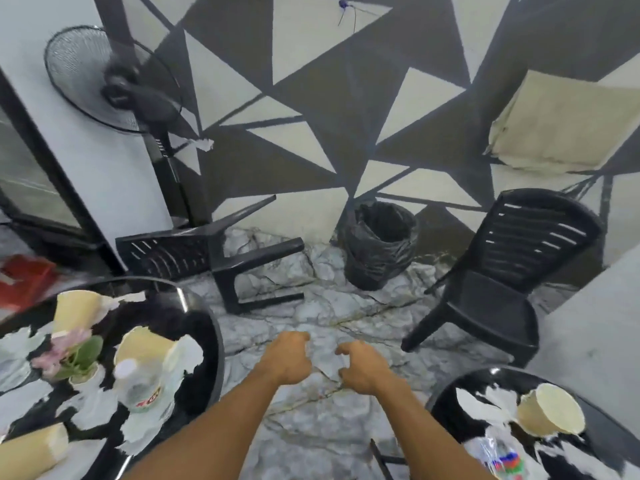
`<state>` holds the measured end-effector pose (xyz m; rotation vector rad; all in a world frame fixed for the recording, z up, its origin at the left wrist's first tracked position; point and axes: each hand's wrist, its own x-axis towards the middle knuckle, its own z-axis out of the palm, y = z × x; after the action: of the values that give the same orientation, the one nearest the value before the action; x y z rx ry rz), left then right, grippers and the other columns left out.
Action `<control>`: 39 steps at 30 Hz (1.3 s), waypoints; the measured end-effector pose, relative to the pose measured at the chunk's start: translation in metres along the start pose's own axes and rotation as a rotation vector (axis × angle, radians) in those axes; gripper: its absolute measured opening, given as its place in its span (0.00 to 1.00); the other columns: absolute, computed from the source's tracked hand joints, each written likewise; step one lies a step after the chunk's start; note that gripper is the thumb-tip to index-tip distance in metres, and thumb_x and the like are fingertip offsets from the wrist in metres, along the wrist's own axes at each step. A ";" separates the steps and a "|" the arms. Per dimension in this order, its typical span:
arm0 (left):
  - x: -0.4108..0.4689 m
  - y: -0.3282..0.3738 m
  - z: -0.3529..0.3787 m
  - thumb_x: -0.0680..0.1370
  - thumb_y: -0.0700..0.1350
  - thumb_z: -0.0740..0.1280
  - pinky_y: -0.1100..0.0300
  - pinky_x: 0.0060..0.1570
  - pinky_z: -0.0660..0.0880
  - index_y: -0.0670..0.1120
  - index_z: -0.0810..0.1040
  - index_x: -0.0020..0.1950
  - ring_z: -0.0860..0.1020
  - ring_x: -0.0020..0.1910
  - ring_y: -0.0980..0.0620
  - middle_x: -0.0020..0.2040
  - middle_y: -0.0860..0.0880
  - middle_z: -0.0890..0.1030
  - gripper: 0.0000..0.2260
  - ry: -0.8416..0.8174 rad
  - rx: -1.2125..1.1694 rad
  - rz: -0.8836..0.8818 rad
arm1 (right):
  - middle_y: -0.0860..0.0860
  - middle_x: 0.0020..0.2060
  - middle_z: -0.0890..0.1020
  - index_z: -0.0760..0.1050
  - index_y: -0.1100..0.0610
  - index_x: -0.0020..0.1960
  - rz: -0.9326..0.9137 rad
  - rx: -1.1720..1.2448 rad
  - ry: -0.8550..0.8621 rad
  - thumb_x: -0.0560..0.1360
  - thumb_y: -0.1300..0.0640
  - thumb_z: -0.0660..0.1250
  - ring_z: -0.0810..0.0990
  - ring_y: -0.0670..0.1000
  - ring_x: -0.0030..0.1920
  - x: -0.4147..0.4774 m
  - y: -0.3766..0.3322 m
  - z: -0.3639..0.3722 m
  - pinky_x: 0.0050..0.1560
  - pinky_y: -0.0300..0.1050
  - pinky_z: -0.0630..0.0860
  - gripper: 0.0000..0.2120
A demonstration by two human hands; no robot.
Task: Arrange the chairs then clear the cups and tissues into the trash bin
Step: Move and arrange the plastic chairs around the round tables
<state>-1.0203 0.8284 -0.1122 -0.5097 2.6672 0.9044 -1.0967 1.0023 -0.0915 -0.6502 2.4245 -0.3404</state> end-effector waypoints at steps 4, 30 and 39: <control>0.083 -0.002 -0.038 0.68 0.47 0.65 0.51 0.53 0.79 0.51 0.78 0.59 0.79 0.57 0.46 0.58 0.48 0.80 0.19 0.019 0.014 -0.035 | 0.53 0.70 0.72 0.69 0.50 0.71 0.010 0.011 -0.011 0.74 0.53 0.66 0.71 0.54 0.68 0.080 -0.005 -0.046 0.65 0.46 0.71 0.25; 0.421 -0.165 -0.270 0.69 0.48 0.66 0.53 0.47 0.79 0.48 0.78 0.51 0.80 0.49 0.47 0.49 0.49 0.80 0.12 0.501 -0.337 -0.709 | 0.52 0.52 0.81 0.75 0.50 0.54 -0.620 -0.371 -0.293 0.68 0.50 0.64 0.80 0.57 0.54 0.615 -0.240 -0.222 0.52 0.50 0.79 0.15; 0.534 -0.291 -0.297 0.67 0.49 0.66 0.50 0.47 0.80 0.47 0.77 0.51 0.80 0.49 0.43 0.49 0.48 0.80 0.14 0.469 -0.451 -0.814 | 0.51 0.62 0.78 0.74 0.47 0.65 -0.694 -0.462 -0.371 0.72 0.53 0.66 0.76 0.55 0.63 0.766 -0.332 -0.178 0.60 0.47 0.74 0.21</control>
<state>-1.4238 0.2990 -0.2349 -1.9246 2.1889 1.1842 -1.6192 0.3348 -0.1957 -1.6061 1.8595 0.0841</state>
